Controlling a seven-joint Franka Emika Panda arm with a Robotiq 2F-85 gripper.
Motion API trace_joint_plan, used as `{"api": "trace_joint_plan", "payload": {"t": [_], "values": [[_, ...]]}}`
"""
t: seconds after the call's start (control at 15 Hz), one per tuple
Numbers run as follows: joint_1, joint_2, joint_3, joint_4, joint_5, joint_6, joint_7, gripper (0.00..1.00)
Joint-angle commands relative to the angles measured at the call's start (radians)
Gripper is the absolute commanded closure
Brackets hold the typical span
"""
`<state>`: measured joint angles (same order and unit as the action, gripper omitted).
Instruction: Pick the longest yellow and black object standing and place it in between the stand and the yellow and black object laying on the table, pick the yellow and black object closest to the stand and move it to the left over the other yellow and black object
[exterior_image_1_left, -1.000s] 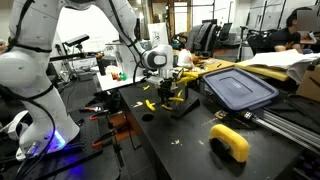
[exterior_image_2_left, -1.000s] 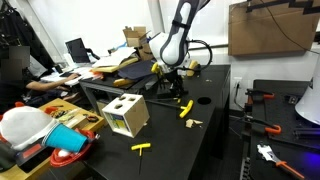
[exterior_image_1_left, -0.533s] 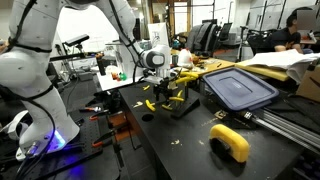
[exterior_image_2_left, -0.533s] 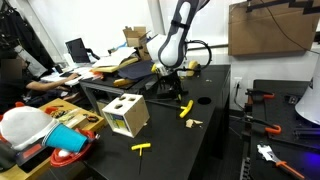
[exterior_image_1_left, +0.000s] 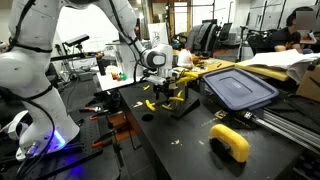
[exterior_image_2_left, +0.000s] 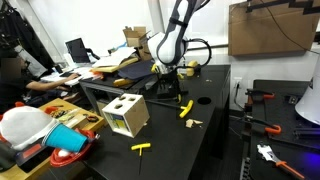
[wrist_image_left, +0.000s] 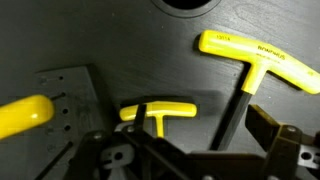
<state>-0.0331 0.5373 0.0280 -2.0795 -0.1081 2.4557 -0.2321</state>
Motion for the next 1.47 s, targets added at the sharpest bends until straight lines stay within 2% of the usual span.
{"api": "trace_joint_plan", "payload": {"t": [0.0, 0.6, 0.67, 0.73, 0.87, 1.4], "values": [[-0.053, 0.003, 0.037, 0.028, 0.051, -0.024, -0.093, 0.00], [-0.081, 0.062, 0.052, 0.067, 0.070, -0.027, -0.146, 0.00], [-0.082, 0.066, 0.054, 0.069, 0.072, -0.023, -0.144, 0.07], [-0.084, 0.071, 0.055, 0.072, 0.073, -0.024, -0.145, 0.28], [-0.085, 0.080, 0.055, 0.078, 0.073, -0.020, -0.145, 0.32], [-0.090, 0.072, 0.049, 0.067, 0.081, -0.024, -0.130, 0.92]]}}
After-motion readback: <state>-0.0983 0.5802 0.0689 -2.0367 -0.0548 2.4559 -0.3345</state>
